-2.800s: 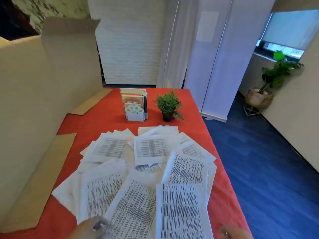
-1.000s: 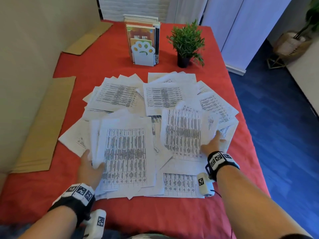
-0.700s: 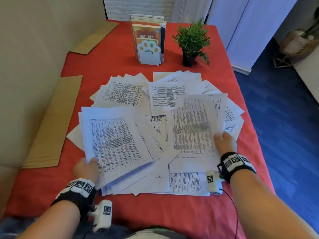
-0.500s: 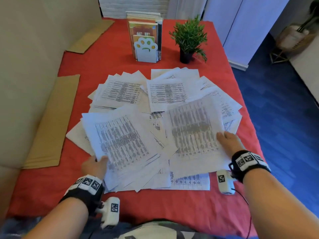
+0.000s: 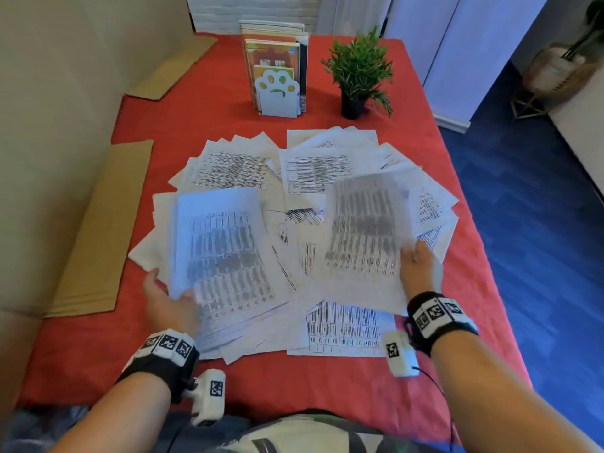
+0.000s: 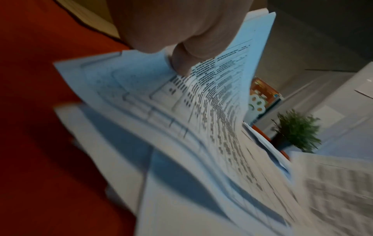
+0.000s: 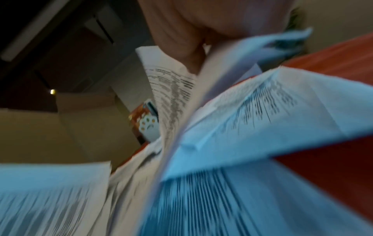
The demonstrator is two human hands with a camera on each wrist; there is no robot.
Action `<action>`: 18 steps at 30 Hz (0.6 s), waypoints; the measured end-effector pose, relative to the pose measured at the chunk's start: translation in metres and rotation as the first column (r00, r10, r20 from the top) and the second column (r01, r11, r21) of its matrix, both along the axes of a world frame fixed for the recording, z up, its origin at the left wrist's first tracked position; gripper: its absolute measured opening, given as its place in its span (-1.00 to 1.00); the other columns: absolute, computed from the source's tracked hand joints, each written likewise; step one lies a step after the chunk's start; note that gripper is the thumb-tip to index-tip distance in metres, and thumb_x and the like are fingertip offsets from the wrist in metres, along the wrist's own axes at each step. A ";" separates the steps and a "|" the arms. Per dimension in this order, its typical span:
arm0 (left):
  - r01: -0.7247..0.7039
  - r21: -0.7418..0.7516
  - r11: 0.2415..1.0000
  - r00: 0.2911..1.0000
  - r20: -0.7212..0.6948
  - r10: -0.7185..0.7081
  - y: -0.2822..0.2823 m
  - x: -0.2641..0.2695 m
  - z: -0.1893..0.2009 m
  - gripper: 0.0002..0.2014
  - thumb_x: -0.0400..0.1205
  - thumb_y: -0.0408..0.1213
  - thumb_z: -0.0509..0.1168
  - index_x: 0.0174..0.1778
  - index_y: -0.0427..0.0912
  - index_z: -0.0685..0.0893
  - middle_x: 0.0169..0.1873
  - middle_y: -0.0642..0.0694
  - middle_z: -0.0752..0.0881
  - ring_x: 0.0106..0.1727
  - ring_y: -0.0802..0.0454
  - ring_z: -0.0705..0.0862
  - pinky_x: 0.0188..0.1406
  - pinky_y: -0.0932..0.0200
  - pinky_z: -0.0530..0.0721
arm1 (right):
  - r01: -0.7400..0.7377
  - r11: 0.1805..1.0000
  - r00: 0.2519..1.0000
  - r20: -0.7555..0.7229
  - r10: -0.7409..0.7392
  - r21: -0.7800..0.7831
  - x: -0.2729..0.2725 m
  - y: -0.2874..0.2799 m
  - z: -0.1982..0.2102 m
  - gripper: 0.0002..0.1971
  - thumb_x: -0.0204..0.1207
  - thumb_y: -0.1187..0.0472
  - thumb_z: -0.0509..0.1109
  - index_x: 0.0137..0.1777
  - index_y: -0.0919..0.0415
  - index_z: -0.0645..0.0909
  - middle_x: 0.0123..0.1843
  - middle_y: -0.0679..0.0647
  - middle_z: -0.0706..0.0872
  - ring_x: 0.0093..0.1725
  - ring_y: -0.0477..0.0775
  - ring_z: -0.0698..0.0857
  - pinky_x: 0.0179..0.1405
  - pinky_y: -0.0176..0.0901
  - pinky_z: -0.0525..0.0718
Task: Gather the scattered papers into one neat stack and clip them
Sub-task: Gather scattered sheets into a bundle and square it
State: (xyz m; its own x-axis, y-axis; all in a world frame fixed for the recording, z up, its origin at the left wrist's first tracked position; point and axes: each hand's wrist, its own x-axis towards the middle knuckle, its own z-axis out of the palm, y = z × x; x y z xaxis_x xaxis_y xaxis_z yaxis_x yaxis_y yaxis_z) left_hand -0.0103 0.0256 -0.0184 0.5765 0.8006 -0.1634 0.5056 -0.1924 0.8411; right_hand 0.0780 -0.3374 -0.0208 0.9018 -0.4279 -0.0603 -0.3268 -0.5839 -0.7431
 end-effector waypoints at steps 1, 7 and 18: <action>-0.007 -0.002 1.000 1.000 0.012 0.007 0.008 0.000 0.000 -0.35 0.54 -0.58 0.28 0.53 -0.12 0.30 0.34 -0.12 0.57 0.24 -0.13 0.62 0.16 0.03 0.58 | 0.007 0.999 0.999 0.050 -0.009 0.045 0.003 -0.003 0.009 -0.80 0.61 0.24 0.23 -0.13 0.39 0.51 -0.21 0.24 0.60 -0.19 0.12 0.52 -0.19 -0.12 0.41; 0.124 -0.061 0.990 0.983 -0.126 -0.131 0.044 0.002 -0.006 -0.73 0.53 -0.50 0.30 0.16 -0.36 0.61 0.02 -0.33 0.70 -0.04 -0.18 0.65 -0.07 0.01 0.54 | -0.080 0.969 0.996 -0.020 0.086 0.234 0.018 -0.004 0.015 -0.76 0.57 0.11 0.25 -0.32 0.17 0.49 -0.37 0.04 0.54 -0.31 0.08 0.50 -0.29 -0.13 0.47; 0.389 -0.037 0.921 0.813 -0.456 -0.362 -0.007 0.008 -0.027 -0.57 0.58 -0.08 0.26 0.23 -0.31 0.68 0.56 -0.28 0.32 0.52 -0.22 0.34 0.52 0.01 0.33 | -0.227 0.962 0.869 -0.478 0.131 -0.150 -0.041 0.034 -0.031 -0.60 0.59 0.07 0.19 0.35 0.20 0.56 0.47 0.16 0.31 0.33 0.26 0.48 0.39 -0.02 0.43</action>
